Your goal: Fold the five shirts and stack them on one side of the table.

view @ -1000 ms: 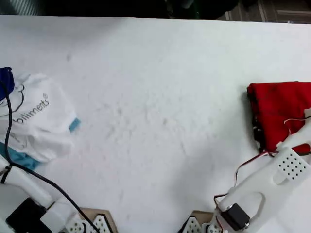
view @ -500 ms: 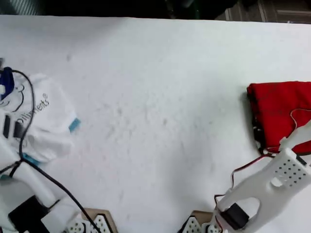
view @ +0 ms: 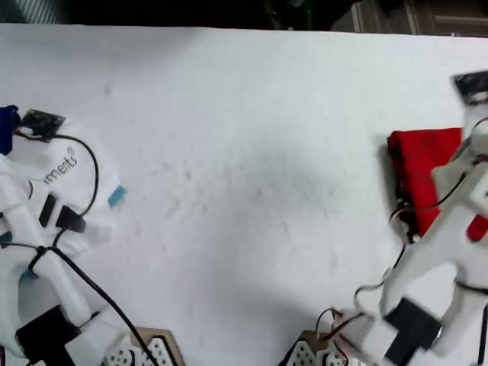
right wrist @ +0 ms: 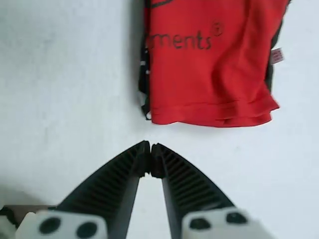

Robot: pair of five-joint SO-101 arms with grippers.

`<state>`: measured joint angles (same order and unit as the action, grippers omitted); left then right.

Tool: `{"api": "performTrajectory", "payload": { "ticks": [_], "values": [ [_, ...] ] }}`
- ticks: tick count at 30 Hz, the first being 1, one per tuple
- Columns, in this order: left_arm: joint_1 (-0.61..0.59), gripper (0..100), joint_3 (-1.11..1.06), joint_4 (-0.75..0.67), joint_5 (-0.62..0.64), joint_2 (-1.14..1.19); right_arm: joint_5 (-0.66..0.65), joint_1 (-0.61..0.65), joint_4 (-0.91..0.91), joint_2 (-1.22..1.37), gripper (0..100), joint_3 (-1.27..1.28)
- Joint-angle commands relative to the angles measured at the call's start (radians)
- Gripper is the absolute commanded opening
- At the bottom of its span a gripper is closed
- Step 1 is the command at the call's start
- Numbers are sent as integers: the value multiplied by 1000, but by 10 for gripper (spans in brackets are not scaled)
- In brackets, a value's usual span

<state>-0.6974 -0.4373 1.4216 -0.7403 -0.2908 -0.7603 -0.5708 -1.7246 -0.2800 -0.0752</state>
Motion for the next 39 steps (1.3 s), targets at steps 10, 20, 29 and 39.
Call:
{"api": "performTrajectory", "payload": {
  "ticks": [10, 20, 29, 39],
  "values": [
    [25, 157, -273, -404, 5, -28, 12, 28, 5, -289, 19, 279],
    [131, 24, 18, -216, 5, -36, 12, 27, 5, -321, 19, 284],
    [300, 24, 545, 21, 114, -35, 12, 27, 5, -321, 19, 284],
    [638, 24, 752, 21, 189, -35, 12, 27, 5, -366, 19, 285]
  ]
}}
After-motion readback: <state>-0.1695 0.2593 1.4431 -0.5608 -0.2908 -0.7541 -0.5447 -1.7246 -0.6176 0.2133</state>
